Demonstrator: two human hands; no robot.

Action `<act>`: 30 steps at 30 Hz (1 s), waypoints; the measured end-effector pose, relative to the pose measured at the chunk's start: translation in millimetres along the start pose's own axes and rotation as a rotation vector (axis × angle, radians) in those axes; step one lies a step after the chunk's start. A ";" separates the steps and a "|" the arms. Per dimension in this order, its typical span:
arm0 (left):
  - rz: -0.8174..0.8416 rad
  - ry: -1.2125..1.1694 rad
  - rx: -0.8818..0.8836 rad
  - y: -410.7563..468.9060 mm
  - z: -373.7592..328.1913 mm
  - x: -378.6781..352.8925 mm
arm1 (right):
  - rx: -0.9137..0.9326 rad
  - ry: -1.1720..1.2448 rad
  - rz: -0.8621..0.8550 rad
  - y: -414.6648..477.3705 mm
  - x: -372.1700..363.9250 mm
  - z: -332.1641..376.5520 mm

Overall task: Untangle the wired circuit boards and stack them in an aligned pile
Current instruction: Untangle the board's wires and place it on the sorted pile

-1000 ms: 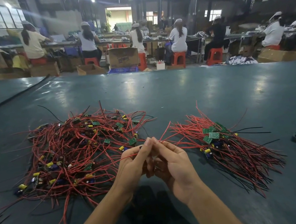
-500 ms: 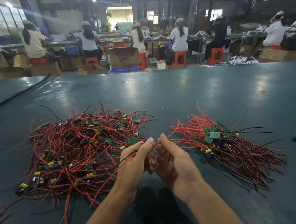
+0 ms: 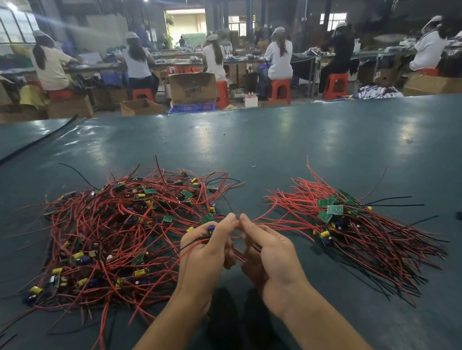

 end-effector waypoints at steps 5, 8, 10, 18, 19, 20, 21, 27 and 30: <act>-0.033 -0.037 0.001 3.3 -1.6 6.1 | 0.024 0.043 -0.126 10.2 16.3 14.1; -0.026 -0.037 -0.011 3.5 -4.4 6.6 | 0.080 0.084 -0.175 18.0 28.3 23.4; -0.014 -0.017 -0.025 3.9 -5.9 7.1 | 0.111 0.104 -0.207 21.8 34.9 27.4; -0.082 -0.122 0.042 7.5 -8.7 21.1 | 0.260 -0.044 -0.170 21.4 37.4 37.7; -0.082 -0.143 0.068 8.3 -7.7 22.6 | 0.266 -0.042 -0.151 20.7 35.4 38.0; -0.071 -0.161 0.092 8.6 -6.4 22.3 | 0.268 -0.032 -0.132 19.7 33.2 38.6; -0.055 -0.171 0.113 8.6 -5.3 21.0 | 0.269 -0.018 -0.119 18.9 31.2 39.1; -0.022 -0.131 0.148 8.3 -2.0 17.4 | 0.305 -0.023 -0.098 13.6 28.5 41.5; -0.021 -0.117 0.142 8.2 -2.5 18.1 | 0.303 -0.003 -0.136 12.2 29.7 40.9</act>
Point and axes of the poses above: each hand's wrist, its own y-axis towards the middle knuckle, its own x-axis out of the back of the hand, z = x × y, the point moved 7 cm from there along y, towards the middle knuckle, and after that the axes turned 15 degrees about x, right-handed, at the moved point
